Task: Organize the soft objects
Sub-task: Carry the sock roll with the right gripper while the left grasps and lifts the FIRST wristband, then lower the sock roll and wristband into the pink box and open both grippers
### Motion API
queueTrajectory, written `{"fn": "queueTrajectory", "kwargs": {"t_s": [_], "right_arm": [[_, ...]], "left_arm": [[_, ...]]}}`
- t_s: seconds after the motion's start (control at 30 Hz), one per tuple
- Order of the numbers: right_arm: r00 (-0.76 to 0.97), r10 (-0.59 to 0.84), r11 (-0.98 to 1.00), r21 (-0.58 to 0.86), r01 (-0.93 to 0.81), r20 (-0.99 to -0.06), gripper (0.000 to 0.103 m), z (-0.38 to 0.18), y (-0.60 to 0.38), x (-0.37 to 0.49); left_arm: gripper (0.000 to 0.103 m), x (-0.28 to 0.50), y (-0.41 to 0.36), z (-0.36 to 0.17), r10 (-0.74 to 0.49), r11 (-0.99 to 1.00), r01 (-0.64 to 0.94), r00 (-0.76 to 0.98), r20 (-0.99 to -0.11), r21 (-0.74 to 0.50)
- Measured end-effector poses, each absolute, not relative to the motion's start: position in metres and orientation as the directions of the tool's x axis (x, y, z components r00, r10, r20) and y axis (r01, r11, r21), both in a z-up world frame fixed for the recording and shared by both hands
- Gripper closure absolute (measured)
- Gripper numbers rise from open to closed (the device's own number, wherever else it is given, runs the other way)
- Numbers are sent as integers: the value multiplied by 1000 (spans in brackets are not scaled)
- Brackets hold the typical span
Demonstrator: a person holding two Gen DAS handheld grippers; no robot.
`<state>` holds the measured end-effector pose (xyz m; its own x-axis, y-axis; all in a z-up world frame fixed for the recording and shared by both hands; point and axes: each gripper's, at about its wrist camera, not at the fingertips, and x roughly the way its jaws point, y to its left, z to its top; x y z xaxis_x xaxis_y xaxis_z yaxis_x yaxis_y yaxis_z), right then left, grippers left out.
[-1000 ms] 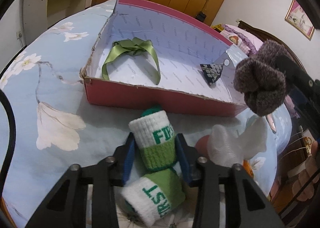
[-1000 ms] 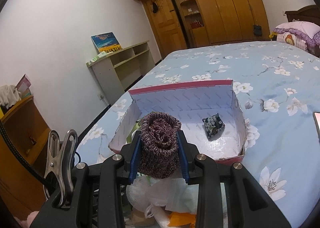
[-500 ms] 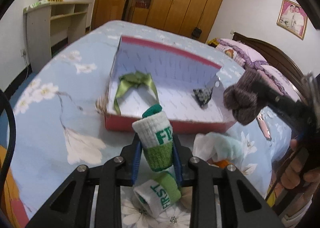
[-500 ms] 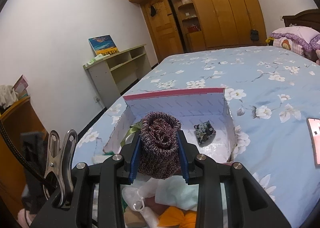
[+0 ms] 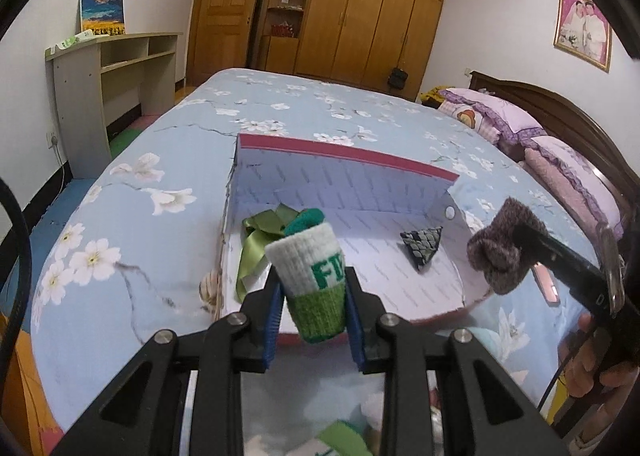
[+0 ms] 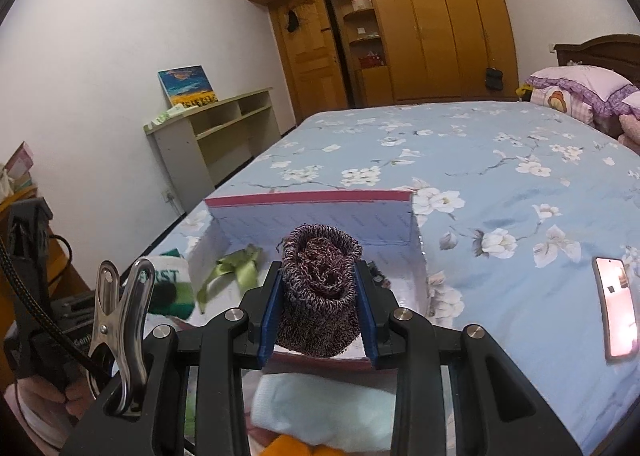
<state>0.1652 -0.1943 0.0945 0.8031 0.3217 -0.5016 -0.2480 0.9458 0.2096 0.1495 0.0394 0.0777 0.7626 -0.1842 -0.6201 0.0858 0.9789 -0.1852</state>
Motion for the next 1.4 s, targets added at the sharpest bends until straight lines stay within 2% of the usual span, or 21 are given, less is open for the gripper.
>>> {"fn": "queueTrajectory", "kwargs": {"t_s": [0.8, 1.07, 1.27, 1.4], "right_arm": [[766, 263, 964, 185, -190, -586, 69, 35, -214, 205], [765, 254, 967, 184, -178, -592, 69, 25, -217, 205], [767, 254, 966, 187, -176, -589, 68, 25, -216, 203], [765, 269, 961, 208, -179, -585, 64, 27, -217, 202]], "left_arm": [[73, 198, 20, 24, -137, 990, 75, 683, -717, -118], [72, 201, 12, 20, -119, 993, 80, 682, -722, -88], [63, 201, 8, 21, -111, 994, 80, 678, -727, -78], [58, 198, 9, 25, -109, 994, 77, 685, -720, -77]]}}
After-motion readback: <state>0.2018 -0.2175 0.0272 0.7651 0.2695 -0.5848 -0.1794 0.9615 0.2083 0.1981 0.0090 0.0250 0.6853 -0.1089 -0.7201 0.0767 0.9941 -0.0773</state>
